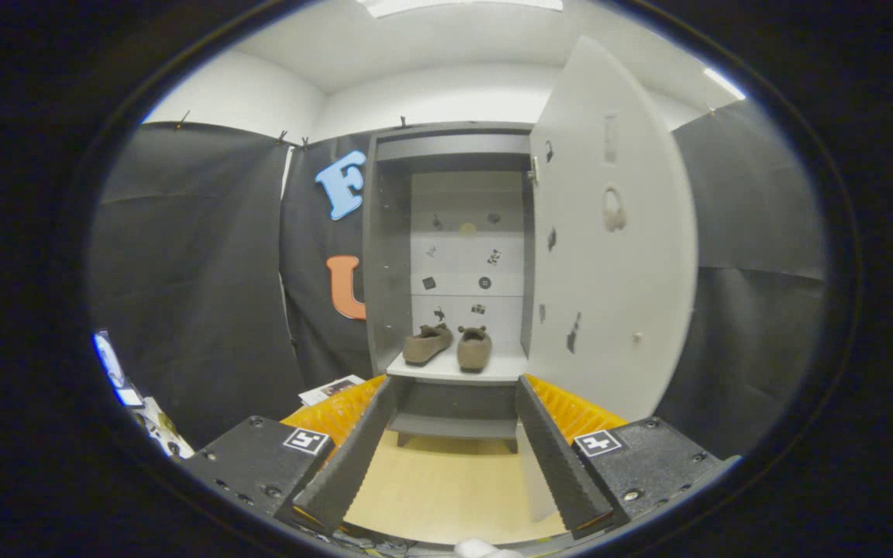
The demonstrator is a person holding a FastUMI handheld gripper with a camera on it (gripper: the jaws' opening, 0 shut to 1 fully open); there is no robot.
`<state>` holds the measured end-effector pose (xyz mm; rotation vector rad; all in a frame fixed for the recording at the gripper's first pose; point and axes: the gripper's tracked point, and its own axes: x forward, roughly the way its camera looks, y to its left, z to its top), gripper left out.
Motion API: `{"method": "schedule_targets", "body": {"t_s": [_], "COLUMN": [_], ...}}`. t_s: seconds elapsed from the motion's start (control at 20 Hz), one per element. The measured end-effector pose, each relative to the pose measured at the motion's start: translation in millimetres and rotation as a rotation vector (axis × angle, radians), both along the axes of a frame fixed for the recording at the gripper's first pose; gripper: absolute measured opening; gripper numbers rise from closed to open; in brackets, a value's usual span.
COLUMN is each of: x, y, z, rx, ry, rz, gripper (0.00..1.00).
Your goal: Open the shoe cabinet door, grab the shoes and put them into the shoe cabinet, then close the shoe cabinet door.
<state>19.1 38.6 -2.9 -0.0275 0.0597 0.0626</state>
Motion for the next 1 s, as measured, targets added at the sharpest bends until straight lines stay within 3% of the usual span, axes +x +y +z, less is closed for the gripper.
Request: {"method": "schedule_targets", "body": {"t_s": [0.25,0.5,0.7,1.0], "x": [-48.3,-47.0,5.3,51.3], "y": [-87.6,-188.5,-232.9,-226.7], "z": [11.8,19.8,12.7,6.1], "rx": [0.02,0.022,0.034,0.012], "ry": [-0.007,-0.027,0.001,0.033], "rz": [-0.085,-0.172,-0.109,0.037], "gripper": [1.0,1.0,1.0,0.98]}}
